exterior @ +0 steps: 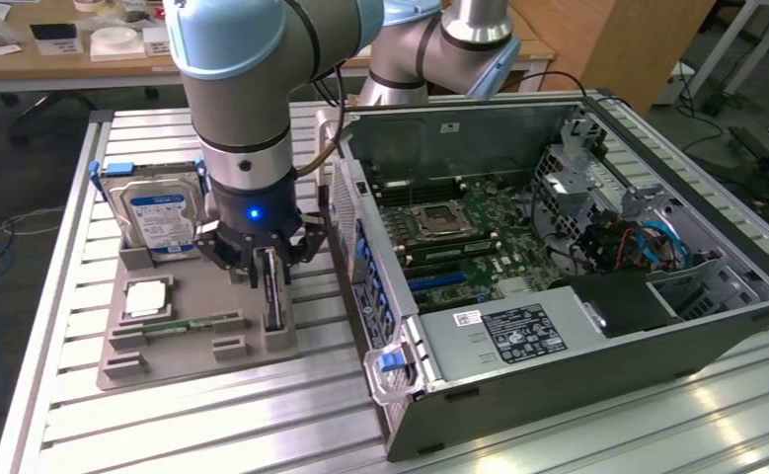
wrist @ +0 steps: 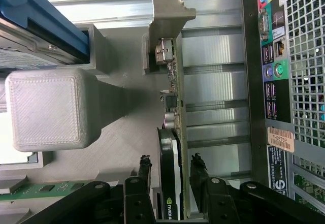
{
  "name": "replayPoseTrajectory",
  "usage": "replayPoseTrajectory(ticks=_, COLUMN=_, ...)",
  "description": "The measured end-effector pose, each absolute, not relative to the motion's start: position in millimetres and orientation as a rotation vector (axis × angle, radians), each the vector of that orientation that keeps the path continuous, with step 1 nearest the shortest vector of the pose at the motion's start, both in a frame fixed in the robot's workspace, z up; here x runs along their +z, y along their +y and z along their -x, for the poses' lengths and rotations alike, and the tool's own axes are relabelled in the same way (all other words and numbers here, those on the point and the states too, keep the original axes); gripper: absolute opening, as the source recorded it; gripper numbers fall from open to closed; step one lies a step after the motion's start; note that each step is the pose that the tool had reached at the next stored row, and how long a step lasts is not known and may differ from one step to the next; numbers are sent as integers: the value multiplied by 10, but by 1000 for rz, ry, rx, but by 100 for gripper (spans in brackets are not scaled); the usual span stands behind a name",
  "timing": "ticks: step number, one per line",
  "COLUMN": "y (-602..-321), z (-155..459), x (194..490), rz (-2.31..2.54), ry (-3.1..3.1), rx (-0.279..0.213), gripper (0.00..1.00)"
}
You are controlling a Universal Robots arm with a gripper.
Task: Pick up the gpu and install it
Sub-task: 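Pick up the gpu and move the gpu toward the slot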
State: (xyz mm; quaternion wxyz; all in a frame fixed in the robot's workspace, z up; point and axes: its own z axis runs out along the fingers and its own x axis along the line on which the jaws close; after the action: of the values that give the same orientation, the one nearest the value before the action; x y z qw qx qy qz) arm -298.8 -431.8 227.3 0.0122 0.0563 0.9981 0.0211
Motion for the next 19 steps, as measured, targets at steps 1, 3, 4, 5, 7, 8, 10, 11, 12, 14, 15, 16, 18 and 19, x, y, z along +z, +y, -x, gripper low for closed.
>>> replayPoseTrajectory(ticks=1, y=-4318, z=2988, x=2273, rz=-176, ry=3112, rx=66, gripper=45)
replayPoseTrajectory(ticks=3, y=-4318, z=2987, x=2273, rz=-175, ry=3112, rx=66, gripper=45)
replayPoseTrajectory(ticks=4, y=-4318, z=2986, x=2273, rz=-176, ry=3112, rx=66, gripper=45)
replayPoseTrajectory(ticks=5, y=-4319, z=2986, x=2273, rz=-176, ry=3112, rx=66, gripper=45)
replayPoseTrajectory(ticks=7, y=-4318, z=2985, x=2273, rz=-176, ry=3112, rx=66, gripper=45)
replayPoseTrajectory(ticks=8, y=-4318, z=2985, x=2273, rz=-176, ry=3112, rx=66, gripper=45)
replayPoseTrajectory(ticks=10, y=-4318, z=2985, x=2273, rz=-176, ry=3112, rx=66, gripper=45)
replayPoseTrajectory(ticks=11, y=-4318, z=2985, x=2273, rz=-176, ry=3112, rx=66, gripper=45)
replayPoseTrajectory(ticks=12, y=-4318, z=2985, x=2273, rz=-176, ry=3112, rx=66, gripper=45)
replayPoseTrajectory(ticks=14, y=-4318, z=2985, x=2273, rz=-176, ry=3112, rx=66, gripper=43)
replayPoseTrajectory(ticks=15, y=-4318, z=2985, x=2273, rz=-176, ry=3112, rx=66, gripper=43)
replayPoseTrajectory(ticks=16, y=-4318, z=2985, x=2273, rz=-176, ry=3112, rx=66, gripper=37)
replayPoseTrajectory(ticks=18, y=-4318, z=2985, x=2273, rz=-176, ry=3112, rx=66, gripper=27)
replayPoseTrajectory(ticks=19, y=-4318, z=2985, x=2273, rz=-176, ry=3112, rx=66, gripper=27)
